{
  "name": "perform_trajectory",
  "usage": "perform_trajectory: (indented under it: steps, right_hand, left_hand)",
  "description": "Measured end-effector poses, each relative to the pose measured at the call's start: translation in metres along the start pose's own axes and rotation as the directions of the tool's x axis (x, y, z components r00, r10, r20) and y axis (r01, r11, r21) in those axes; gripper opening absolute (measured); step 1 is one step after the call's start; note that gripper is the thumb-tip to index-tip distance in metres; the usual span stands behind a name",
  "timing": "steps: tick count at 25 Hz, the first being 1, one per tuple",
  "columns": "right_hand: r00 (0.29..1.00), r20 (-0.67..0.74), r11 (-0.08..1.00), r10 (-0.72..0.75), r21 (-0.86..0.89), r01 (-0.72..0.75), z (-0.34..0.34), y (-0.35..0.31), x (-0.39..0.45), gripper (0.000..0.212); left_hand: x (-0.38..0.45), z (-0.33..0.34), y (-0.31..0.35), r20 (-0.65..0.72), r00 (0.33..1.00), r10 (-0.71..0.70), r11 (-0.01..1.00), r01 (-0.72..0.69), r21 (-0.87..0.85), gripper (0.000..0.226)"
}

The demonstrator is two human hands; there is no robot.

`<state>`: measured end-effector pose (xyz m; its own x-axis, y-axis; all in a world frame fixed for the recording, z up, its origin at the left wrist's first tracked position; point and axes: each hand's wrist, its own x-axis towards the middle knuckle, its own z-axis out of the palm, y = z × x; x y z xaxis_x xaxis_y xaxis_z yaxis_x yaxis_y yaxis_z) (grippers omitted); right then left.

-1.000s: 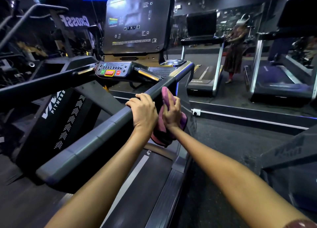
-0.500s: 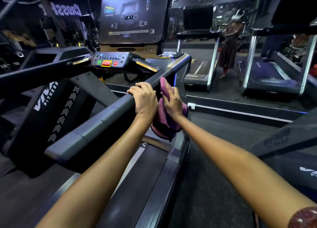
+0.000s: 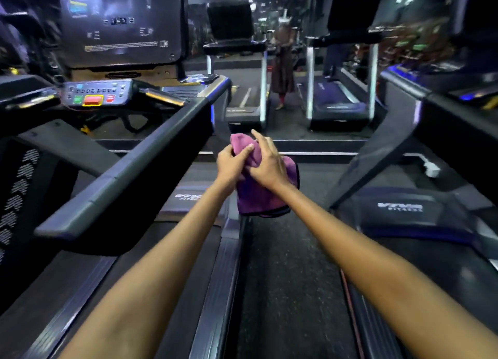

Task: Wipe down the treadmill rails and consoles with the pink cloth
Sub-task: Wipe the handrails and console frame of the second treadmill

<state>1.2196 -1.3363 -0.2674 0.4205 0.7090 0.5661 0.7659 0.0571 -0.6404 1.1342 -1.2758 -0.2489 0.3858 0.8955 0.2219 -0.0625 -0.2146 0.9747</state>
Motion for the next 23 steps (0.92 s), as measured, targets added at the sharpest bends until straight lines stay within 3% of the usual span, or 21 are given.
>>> perform_trajectory:
  steps: [2,4,7,9,14,18,21,23]
  right_hand:
    - [0.998,0.051,0.999,0.022,-0.028,-0.02,-0.025,0.005,-0.02,0.08]
    - [0.99,0.102,0.993,0.103,0.055,-0.109,-0.05,0.011,-0.034,0.071]
    - [0.953,0.146,0.957,0.265,0.078,-0.278,-0.092,0.017,-0.06,0.032]
    - [0.924,0.142,0.929,0.356,0.05,-0.366,-0.115,0.018,-0.08,0.027]
    - [0.901,-0.072,0.904,0.427,0.038,-0.425,-0.149,-0.004,-0.14,0.02]
    - [0.87,-0.219,0.872,0.442,-0.123,-0.474,-0.164,-0.036,-0.188,0.025]
    - [0.83,-0.296,0.773,0.472,-0.314,-0.552,-0.181,-0.055,-0.226,0.031]
    - [0.789,-0.388,0.717,0.477,-0.347,-0.605,-0.202,-0.068,-0.252,0.036]
  left_hand:
    - [-0.013,0.012,0.004,0.107,0.994,0.031,0.999,-0.035,0.041,0.024]
    - [-0.031,0.02,0.006,0.21,0.97,0.12,0.991,-0.131,0.04,0.016]
    - [-0.06,0.034,0.015,0.442,0.866,0.233,0.958,-0.283,0.049,0.007]
    - [-0.071,0.046,0.014,0.564,0.784,0.258,0.928,-0.363,0.08,0.009]
    - [-0.112,0.065,0.016,0.662,0.698,0.274,0.867,-0.477,0.145,0.034]
    - [-0.16,0.062,0.018,0.671,0.689,0.275,0.849,-0.501,0.167,0.035]
    - [-0.193,0.072,0.022,0.696,0.647,0.311,0.84,-0.53,0.117,0.034]
    - [-0.22,0.084,0.033,0.721,0.599,0.347,0.83,-0.555,0.061,0.034]
